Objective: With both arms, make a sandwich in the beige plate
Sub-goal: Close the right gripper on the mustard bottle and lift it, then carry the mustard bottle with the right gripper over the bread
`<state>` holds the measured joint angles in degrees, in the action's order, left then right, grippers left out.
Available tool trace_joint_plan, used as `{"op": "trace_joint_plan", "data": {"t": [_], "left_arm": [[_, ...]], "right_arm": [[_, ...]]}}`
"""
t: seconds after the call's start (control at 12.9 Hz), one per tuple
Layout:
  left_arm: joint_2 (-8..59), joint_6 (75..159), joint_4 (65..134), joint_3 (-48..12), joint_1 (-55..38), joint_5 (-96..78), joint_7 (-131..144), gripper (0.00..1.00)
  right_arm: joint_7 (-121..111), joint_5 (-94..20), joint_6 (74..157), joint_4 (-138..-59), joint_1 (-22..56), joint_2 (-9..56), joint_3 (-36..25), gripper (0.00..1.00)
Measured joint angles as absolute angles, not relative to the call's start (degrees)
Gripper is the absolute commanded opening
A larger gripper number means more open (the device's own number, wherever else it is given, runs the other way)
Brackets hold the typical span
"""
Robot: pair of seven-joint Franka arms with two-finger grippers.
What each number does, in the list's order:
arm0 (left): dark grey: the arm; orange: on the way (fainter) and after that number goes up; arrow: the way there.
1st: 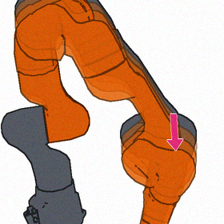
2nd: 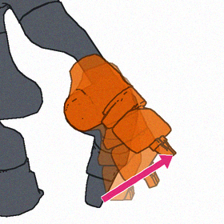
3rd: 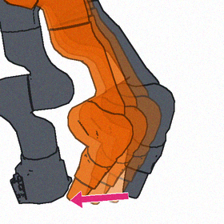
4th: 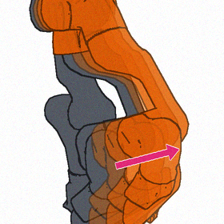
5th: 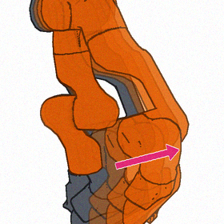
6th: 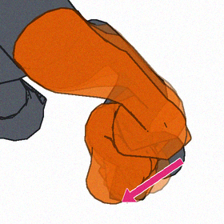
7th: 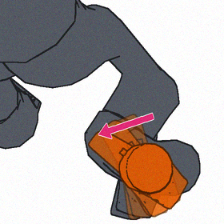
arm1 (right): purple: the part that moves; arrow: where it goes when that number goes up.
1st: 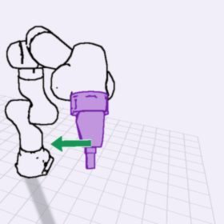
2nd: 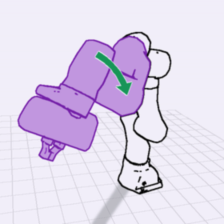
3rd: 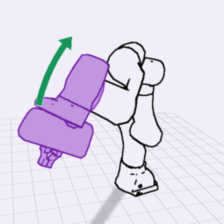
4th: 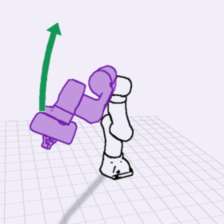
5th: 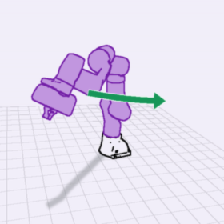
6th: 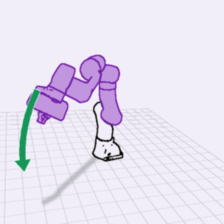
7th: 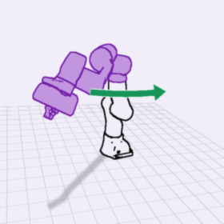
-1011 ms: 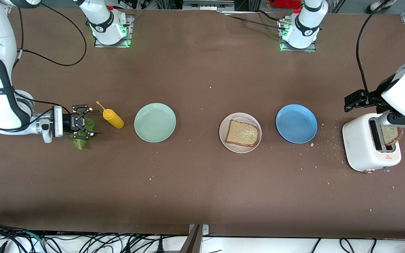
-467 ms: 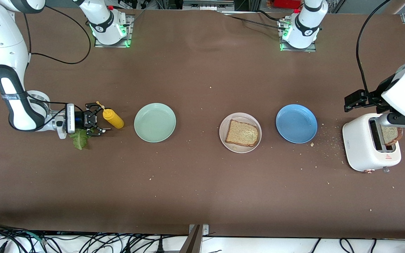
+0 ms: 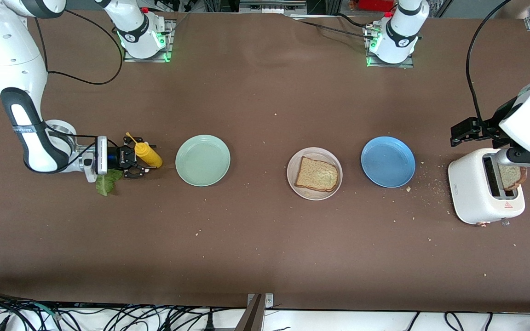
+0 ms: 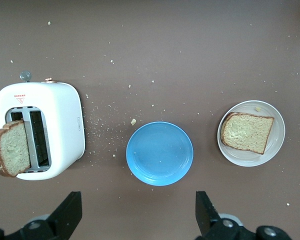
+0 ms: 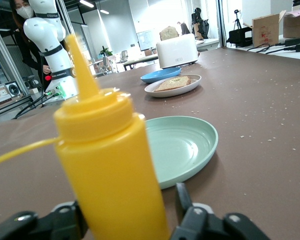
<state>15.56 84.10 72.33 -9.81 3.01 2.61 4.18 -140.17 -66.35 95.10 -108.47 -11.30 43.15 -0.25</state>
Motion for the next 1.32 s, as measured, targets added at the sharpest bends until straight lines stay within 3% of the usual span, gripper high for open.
{"op": "trace_joint_plan", "data": {"t": [0.62,0.93,1.32], "left_arm": [[15.6,84.1,72.3,-9.8,3.0,2.6,4.2,1.0],[15.6,84.1,72.3,-9.8,3.0,2.6,4.2,1.0],[15.6,84.1,72.3,-9.8,3.0,2.6,4.2,1.0]], "right_arm": [[-136.0,-66.8,103.8,-104.2,-7.5,39.0,-0.2,0.0],[-122.4,-66.1,113.5,-103.5,-0.3,33.0,-0.2,0.0],[-99.7,-54.1,124.8,-99.8,10.2,27.6,0.0,0.0]]}}
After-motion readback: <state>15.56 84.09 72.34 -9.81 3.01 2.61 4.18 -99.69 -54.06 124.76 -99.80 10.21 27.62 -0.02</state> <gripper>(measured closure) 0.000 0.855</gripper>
